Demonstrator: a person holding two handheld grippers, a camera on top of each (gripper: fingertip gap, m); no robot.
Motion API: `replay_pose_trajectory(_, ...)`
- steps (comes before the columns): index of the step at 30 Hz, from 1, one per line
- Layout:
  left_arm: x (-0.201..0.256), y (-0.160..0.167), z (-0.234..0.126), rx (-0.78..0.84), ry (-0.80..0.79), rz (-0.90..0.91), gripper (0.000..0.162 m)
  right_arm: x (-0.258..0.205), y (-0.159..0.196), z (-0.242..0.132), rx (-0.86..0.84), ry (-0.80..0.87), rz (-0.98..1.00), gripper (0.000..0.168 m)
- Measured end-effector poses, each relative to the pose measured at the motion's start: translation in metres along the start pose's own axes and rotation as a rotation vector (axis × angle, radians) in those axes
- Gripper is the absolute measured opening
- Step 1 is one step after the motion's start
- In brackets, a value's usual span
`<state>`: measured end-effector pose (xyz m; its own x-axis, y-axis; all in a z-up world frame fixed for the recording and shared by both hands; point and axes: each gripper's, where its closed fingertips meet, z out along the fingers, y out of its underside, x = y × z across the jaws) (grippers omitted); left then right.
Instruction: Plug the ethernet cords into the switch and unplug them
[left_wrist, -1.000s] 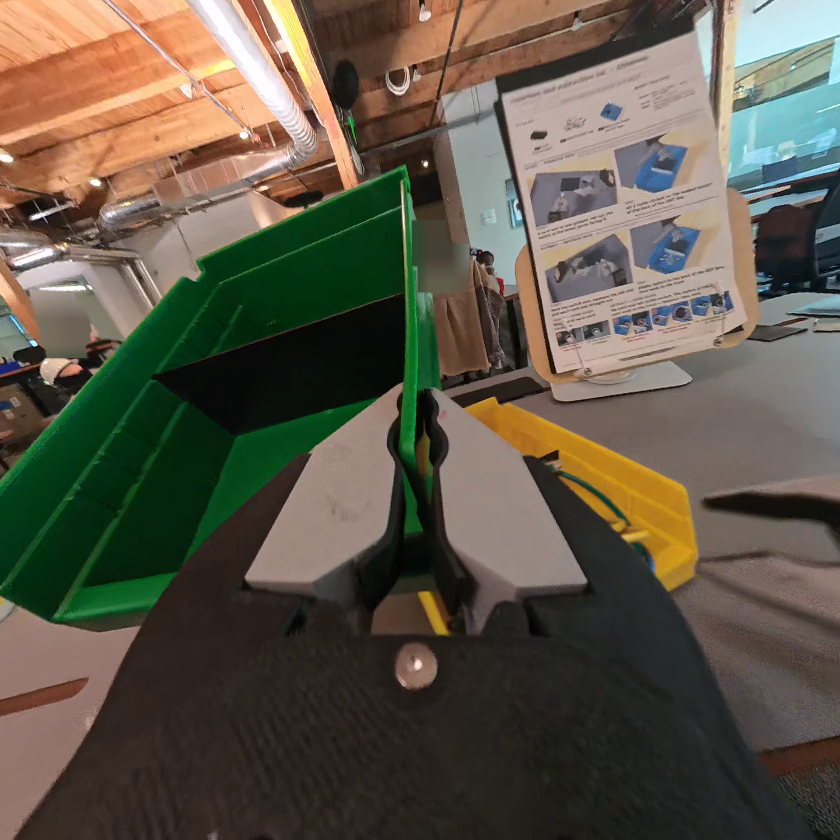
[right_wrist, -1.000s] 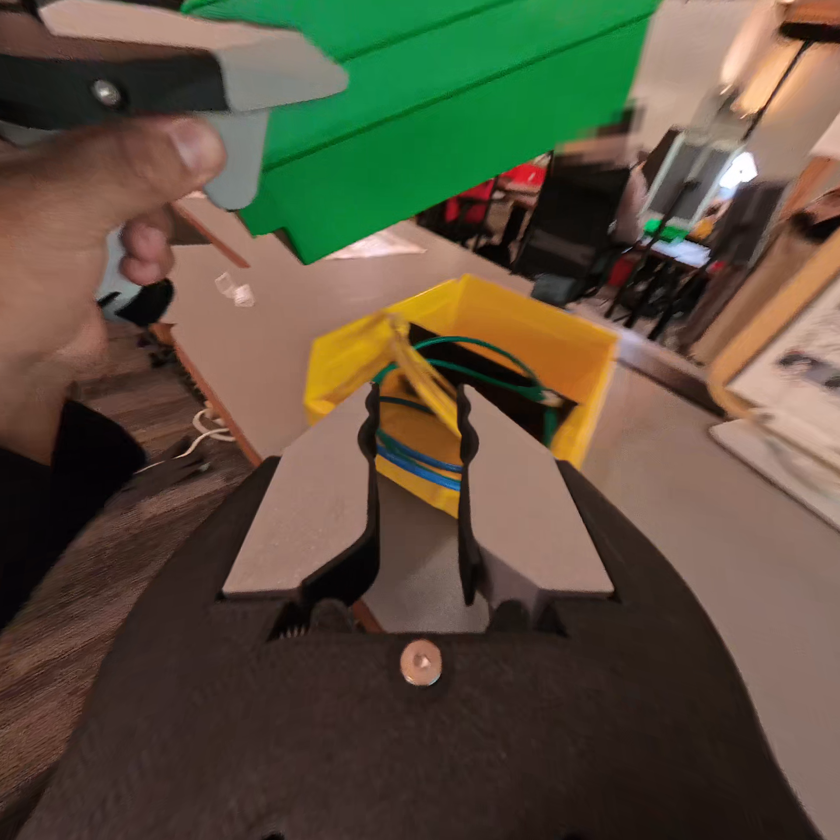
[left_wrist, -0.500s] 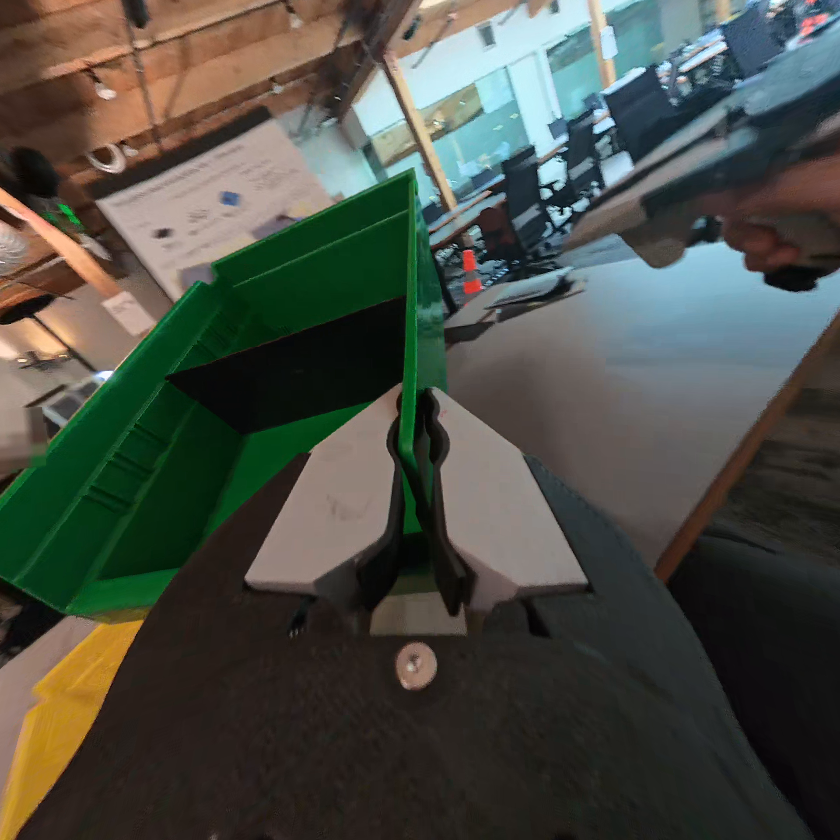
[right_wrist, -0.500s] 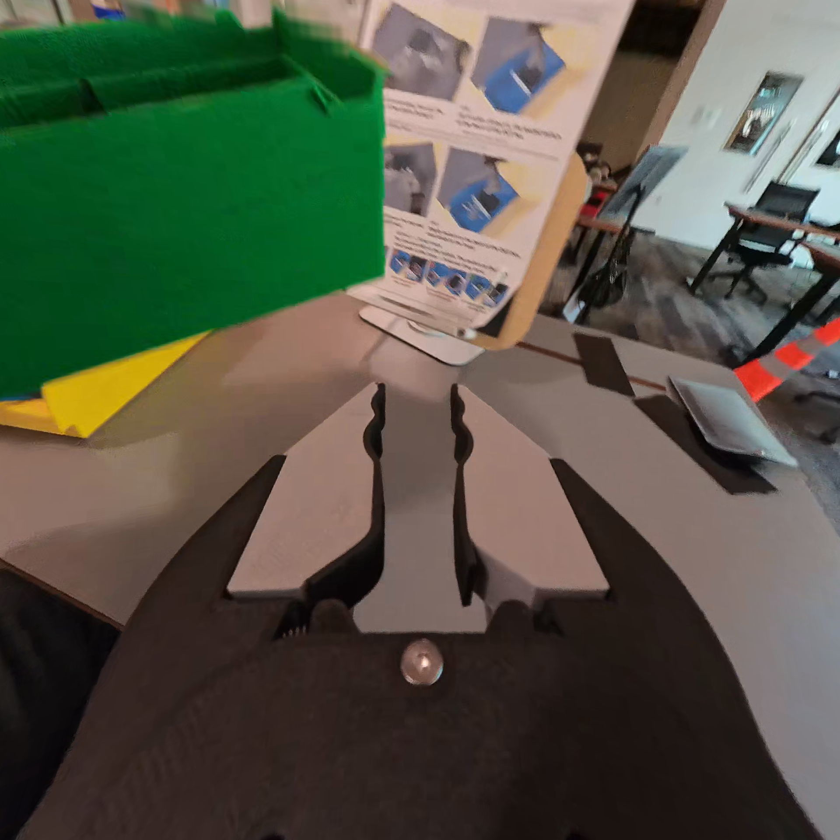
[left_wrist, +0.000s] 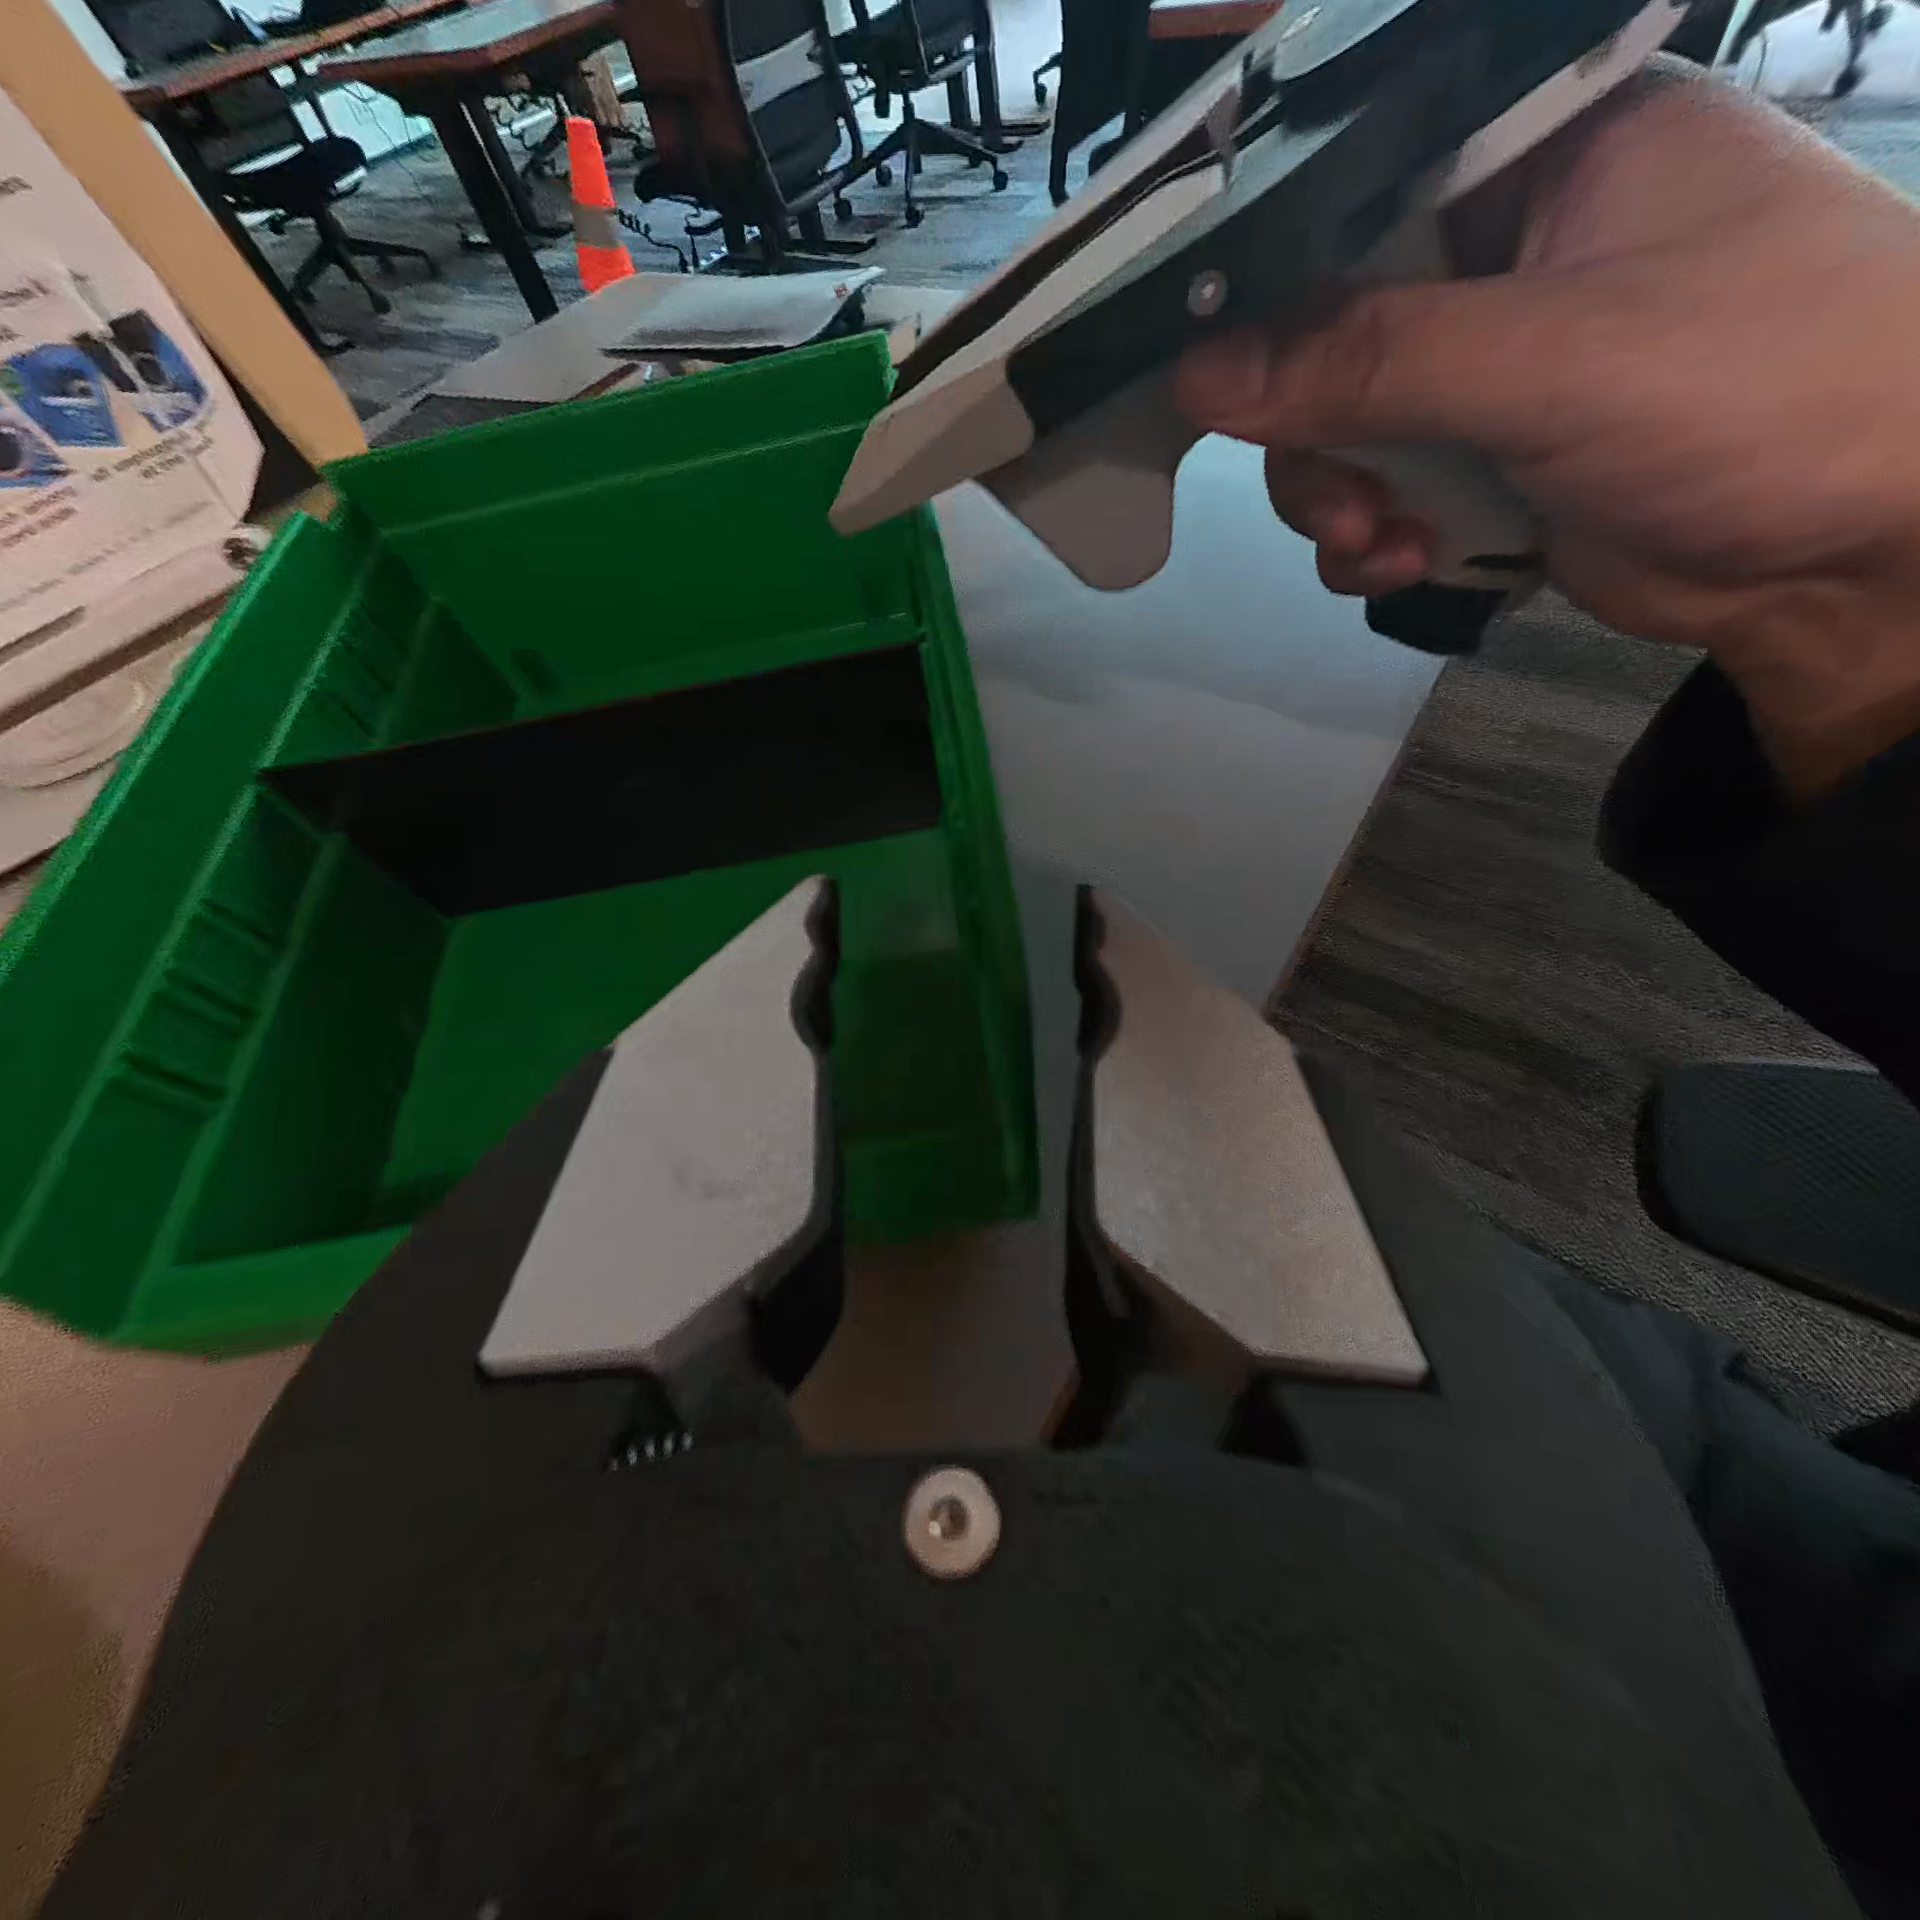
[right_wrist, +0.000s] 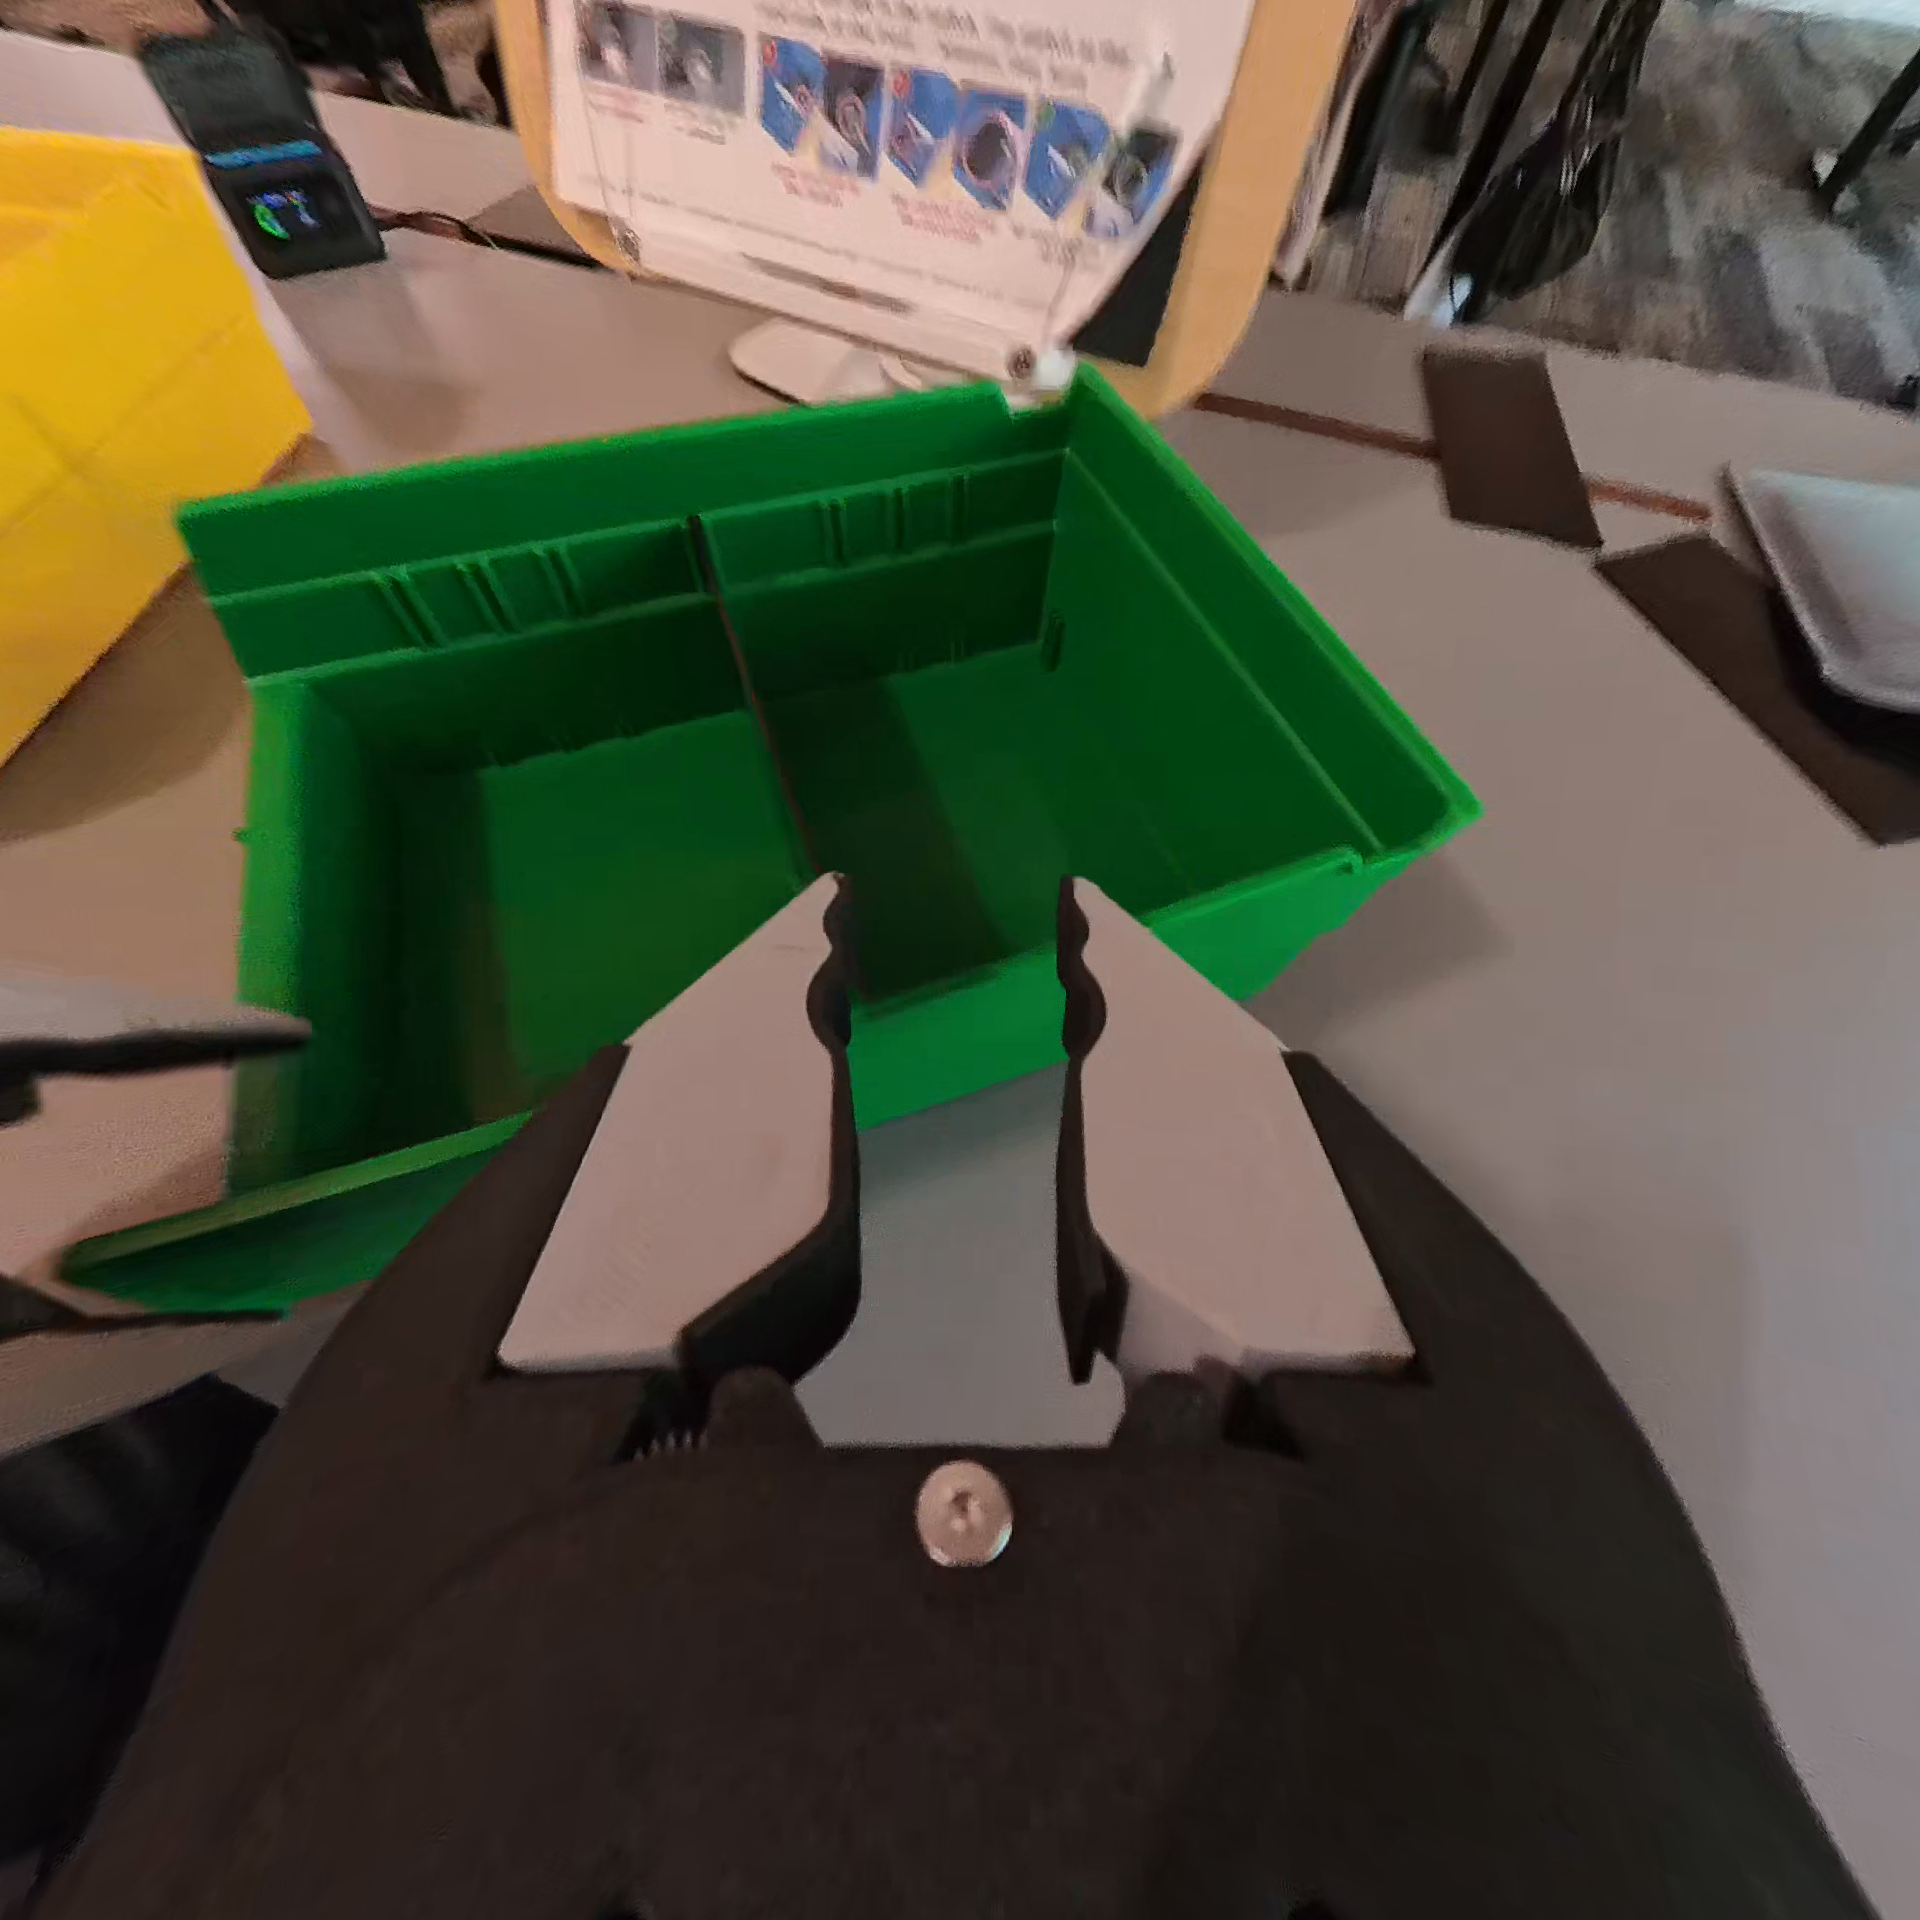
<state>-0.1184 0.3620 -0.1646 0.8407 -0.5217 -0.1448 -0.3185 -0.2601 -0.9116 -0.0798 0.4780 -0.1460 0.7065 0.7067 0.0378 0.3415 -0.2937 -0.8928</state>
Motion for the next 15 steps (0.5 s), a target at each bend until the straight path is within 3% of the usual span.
replay_pose_trajectory(3,-0.015,0.003,-0.048,0.031,-0.016,-0.011,0.052,-0.032,-0.021,-0.017,0.072,-0.058,-0.099,0.039)
replay_pose_trajectory(5,-0.043,0.009,-0.081,0.052,-0.117,0.001,0.054,-0.072,-0.024,-0.026,0.062,-0.162,-0.181,0.041)
replay_pose_trajectory(10,-0.126,0.024,-0.146,0.067,-0.353,-0.067,0.055,-0.180,-0.001,-0.042,0.012,-0.400,-0.554,0.040)
replay_pose_trajectory(12,-0.133,0.021,-0.157,0.100,-0.324,-0.106,0.059,-0.193,0.018,-0.032,-0.051,-0.351,-0.686,0.042)
replay_pose_trajectory(15,-0.153,0.036,-0.171,0.049,-0.396,-0.102,0.064,-0.154,0.043,-0.008,-0.238,-0.105,-0.833,0.045)
